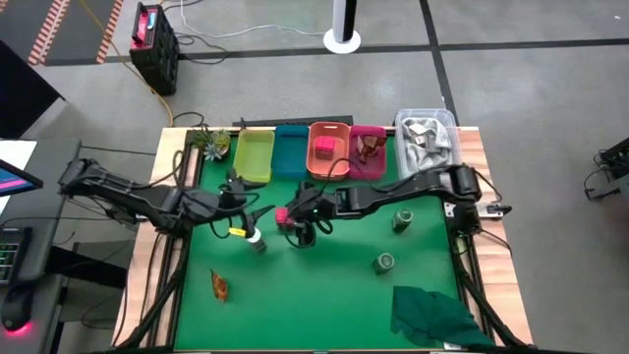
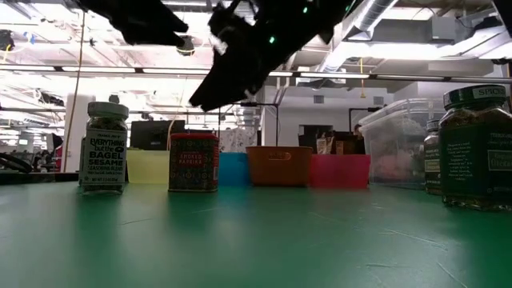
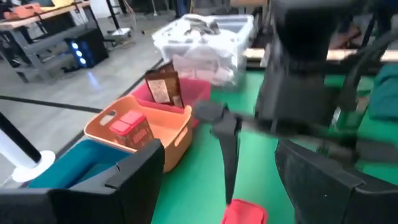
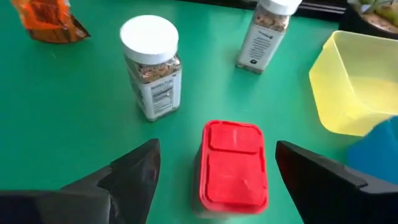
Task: Sort spices by type
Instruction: Put the red seasoning can into the orange bin
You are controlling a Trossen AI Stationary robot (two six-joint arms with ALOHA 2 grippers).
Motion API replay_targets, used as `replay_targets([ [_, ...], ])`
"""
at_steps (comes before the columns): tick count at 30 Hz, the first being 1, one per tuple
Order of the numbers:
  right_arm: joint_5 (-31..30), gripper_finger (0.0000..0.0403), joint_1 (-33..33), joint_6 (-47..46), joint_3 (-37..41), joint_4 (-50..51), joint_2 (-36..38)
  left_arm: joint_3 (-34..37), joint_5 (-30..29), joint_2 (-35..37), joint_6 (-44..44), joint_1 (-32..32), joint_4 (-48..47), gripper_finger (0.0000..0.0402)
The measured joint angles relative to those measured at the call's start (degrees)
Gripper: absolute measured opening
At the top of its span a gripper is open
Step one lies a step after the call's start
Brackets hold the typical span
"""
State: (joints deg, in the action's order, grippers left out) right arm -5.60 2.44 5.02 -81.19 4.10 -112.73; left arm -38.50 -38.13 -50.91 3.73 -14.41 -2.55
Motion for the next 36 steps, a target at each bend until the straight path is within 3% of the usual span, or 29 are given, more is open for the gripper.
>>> replay_targets([
  [10, 0.3, 0.0363, -2.0, 0.0, 0.0, -5.9, -4.6, 0.8, -0.3, 1.6, 7.3, -1.4, -4.7, 0.0293],
  [18, -0.2, 0.0379, -3.3, 0.0, 0.0, -5.7, -4.7, 4.1, -6.9, 1.3, 0.6, -2.7, 3.5, 0.0293],
  [36, 1.0, 0.0380, -1.8, -1.5, -0.1, -6.7, -6.7, 2.3, -6.0, 5.0, 4.9, -6.7, 0.5, 0.0293],
])
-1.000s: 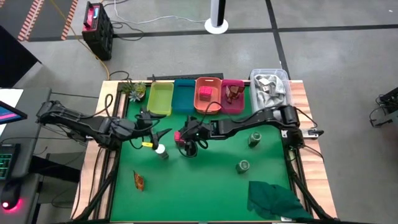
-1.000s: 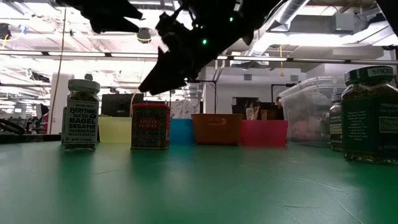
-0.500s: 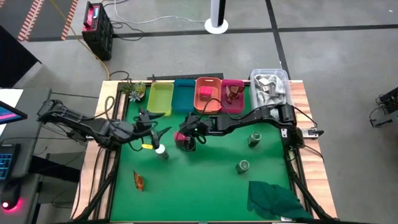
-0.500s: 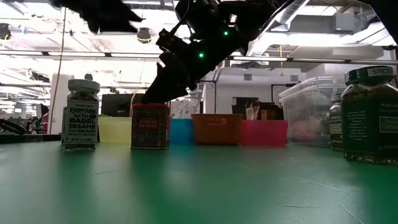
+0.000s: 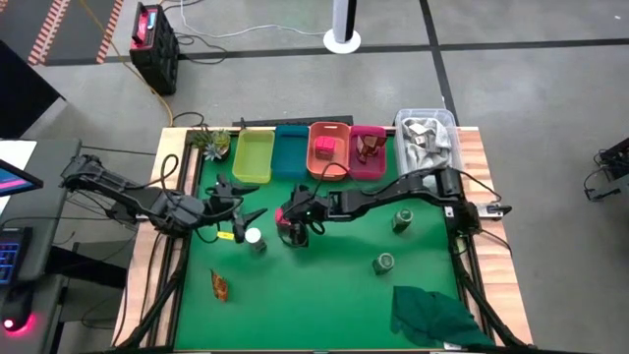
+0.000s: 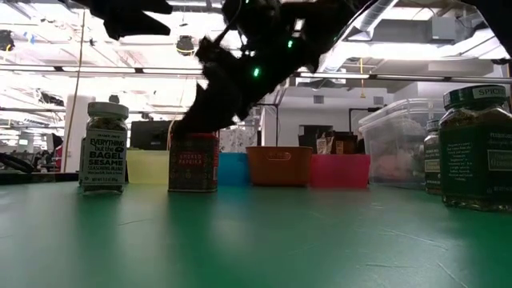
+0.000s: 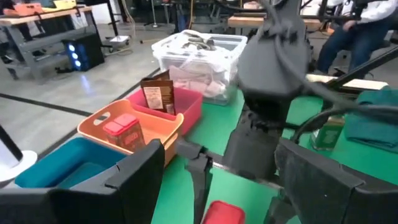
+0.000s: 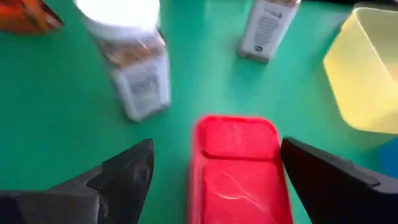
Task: Sort spices by type
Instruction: Put the red seasoning can into the orange bin
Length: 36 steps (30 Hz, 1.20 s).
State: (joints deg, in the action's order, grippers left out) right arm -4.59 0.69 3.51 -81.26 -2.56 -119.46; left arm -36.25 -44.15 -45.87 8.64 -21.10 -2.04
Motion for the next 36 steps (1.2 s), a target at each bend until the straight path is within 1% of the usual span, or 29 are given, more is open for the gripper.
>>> replay_targets([
  [6, -0.2, 0.0378, -0.1, -1.3, 0.2, -1.3, -1.8, 0.0, 0.0, 0.1, 1.3, 0.0, -1.8, 0.0293],
  [9, -0.2, 0.0363, -0.1, -2.0, 0.0, -2.8, -1.8, 0.1, 0.0, 0.1, 1.5, 0.0, -2.7, 0.0293],
  [11, -0.2, 0.0340, -0.2, -1.9, 0.0, -3.0, -1.9, 0.1, 0.0, 0.1, 1.5, 0.0, -2.8, 0.0293],
  [16, -0.3, 0.0261, -1.2, -1.6, 0.0, -2.7, -1.7, 0.1, 0.0, 0.1, 1.2, 0.0, -3.1, 0.0293],
  [18, -0.3, 0.0240, -1.5, -1.6, 0.0, -2.0, -1.5, 0.1, 0.0, 0.1, 1.2, 0.0, -3.5, 0.0293],
  [23, -0.2, 0.0240, -2.4, -1.7, -1.1, 1.0, -0.8, 0.1, -0.1, 0.1, 1.2, 0.0, -4.1, 0.0293],
  [27, -0.1, 0.0240, -2.8, -1.3, -4.9, 8.7, 0.5, 0.0, -0.1, 0.1, 0.8, 0.0, -4.5, 0.0293],
  [29, -0.3, 0.0240, -3.3, -0.2, -6.5, 13.6, 2.3, 0.0, -0.4, 0.1, -0.1, 0.0, -4.7, 0.0293],
  [32, -1.1, 0.0241, -4.2, 1.8, -7.9, 16.9, 5.5, 0.1, -0.4, 0.1, -0.8, -0.1, -5.1, 0.0293],
  [36, -2.4, 0.0242, -6.0, 2.6, -7.9, 23.9, 11.2, 3.5, -0.5, 0.2, -2.8, -0.4, -3.0, 0.0293],
])
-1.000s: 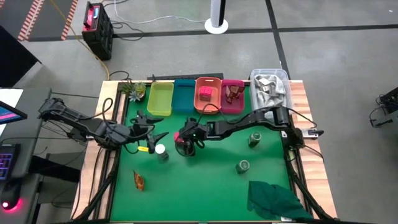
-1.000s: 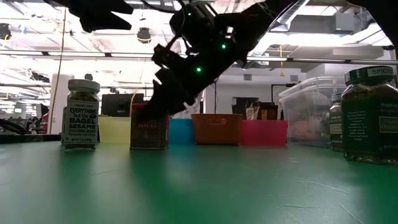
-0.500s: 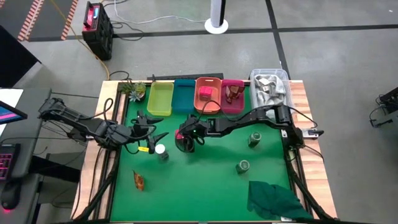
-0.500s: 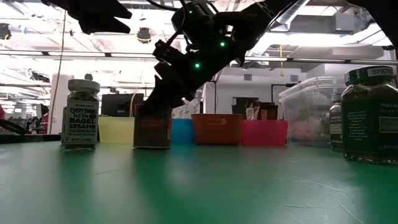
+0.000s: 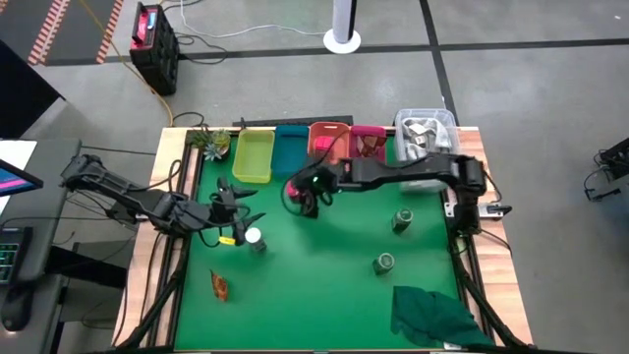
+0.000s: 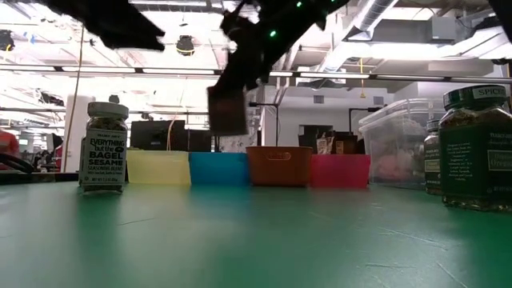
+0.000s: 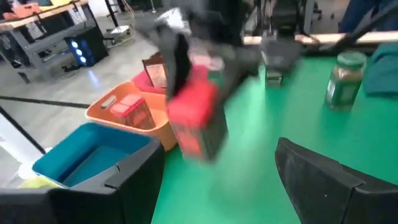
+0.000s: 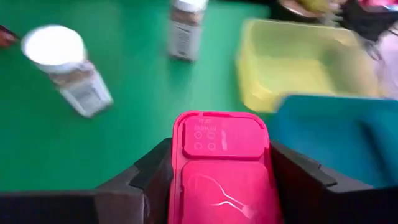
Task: Sort spices by type
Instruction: Put the red seasoning can into the orange bin
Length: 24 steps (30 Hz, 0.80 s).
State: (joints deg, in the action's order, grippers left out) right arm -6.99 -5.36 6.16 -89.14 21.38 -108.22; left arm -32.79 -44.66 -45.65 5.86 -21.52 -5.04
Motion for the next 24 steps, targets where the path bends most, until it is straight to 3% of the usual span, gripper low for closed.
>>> replay_targets([
  [7, -9.2, 0.0243, -3.9, 4.4, 5.1, 0.6, 8.8, 2.0, -0.1, 0.3, -5.3, 0.0, 7.8, 0.0293],
  [12, -10.0, 0.0243, -8.4, 7.7, 10.2, -4.0, 11.0, 2.1, -0.1, 0.3, -5.4, 0.0, 8.3, 0.0293],
  [24, -9.3, 0.0244, -14.4, 7.9, 20.9, -17.2, 8.6, 2.1, 0.0, 0.3, -5.2, 0.0, 8.7, 0.0293],
])
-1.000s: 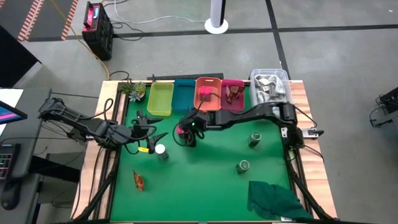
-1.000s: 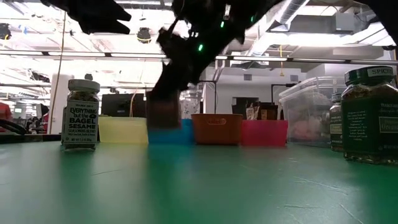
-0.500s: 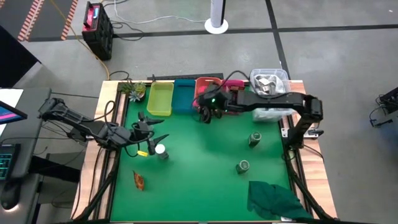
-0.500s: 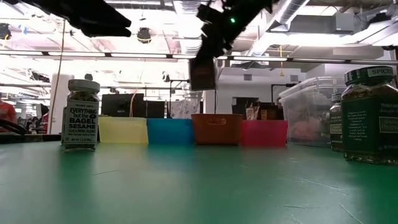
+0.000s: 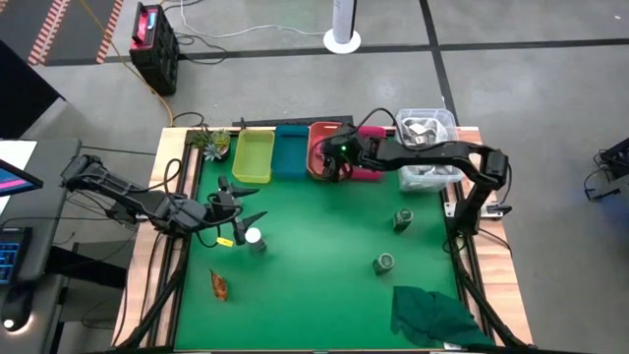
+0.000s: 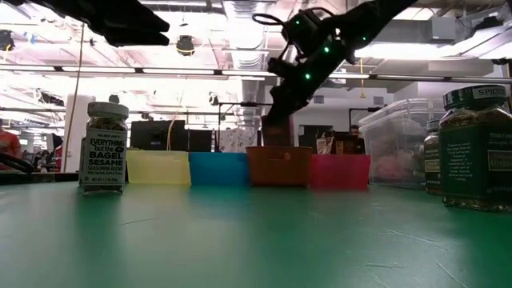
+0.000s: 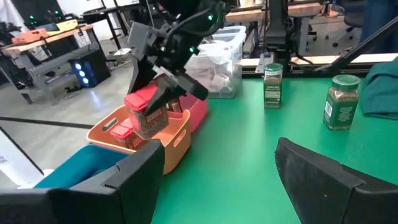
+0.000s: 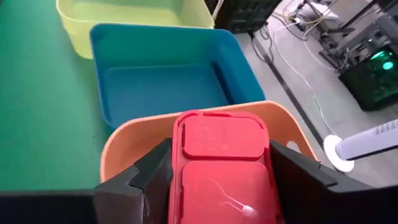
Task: Sort spices by type
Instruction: Put the red seasoning can into the orange bin, then put the top white seasoning bottle into the yellow bin
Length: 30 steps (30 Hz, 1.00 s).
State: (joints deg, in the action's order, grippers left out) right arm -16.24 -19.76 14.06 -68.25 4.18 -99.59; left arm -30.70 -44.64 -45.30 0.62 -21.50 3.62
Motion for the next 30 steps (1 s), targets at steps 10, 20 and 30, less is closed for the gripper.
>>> replay_targets([
  [10, 7.4, 0.0245, -2.4, -3.8, 3.2, -3.2, 0.0, 0.0, 0.1, 0.0, -0.6, 0.0, 0.3, 0.0293],
  [20, 8.7, 0.0266, -2.4, -4.6, 3.2, -2.0, 0.0, 0.0, 0.1, 0.0, -0.6, 0.0, 0.4, 0.0293],
  [30, 8.9, 0.0320, -2.3, -6.1, 3.2, -1.0, 0.0, 0.0, 0.1, 0.0, -0.6, 0.0, 0.5, 0.0293],
])
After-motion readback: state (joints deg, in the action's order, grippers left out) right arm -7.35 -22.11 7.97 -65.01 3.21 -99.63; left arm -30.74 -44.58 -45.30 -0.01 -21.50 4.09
